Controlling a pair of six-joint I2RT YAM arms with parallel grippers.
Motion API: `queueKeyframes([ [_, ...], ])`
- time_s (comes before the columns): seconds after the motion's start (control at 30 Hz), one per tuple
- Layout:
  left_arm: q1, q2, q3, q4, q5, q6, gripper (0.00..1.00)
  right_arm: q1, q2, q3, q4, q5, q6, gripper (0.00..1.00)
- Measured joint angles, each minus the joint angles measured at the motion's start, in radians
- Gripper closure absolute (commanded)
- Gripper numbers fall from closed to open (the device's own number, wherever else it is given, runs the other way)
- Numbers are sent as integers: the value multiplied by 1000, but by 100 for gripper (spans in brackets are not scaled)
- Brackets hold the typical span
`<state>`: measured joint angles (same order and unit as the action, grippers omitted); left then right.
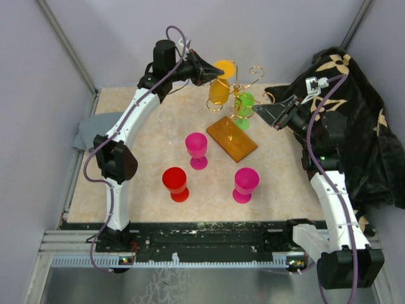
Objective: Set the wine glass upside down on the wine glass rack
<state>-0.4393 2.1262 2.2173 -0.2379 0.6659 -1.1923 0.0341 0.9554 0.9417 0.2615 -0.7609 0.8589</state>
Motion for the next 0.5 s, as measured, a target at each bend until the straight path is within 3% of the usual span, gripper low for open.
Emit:
queueKeyframes([
  [0.5,-4,-24,-17,15,-24,5,100,0,-1,0,-1,0,0,72],
])
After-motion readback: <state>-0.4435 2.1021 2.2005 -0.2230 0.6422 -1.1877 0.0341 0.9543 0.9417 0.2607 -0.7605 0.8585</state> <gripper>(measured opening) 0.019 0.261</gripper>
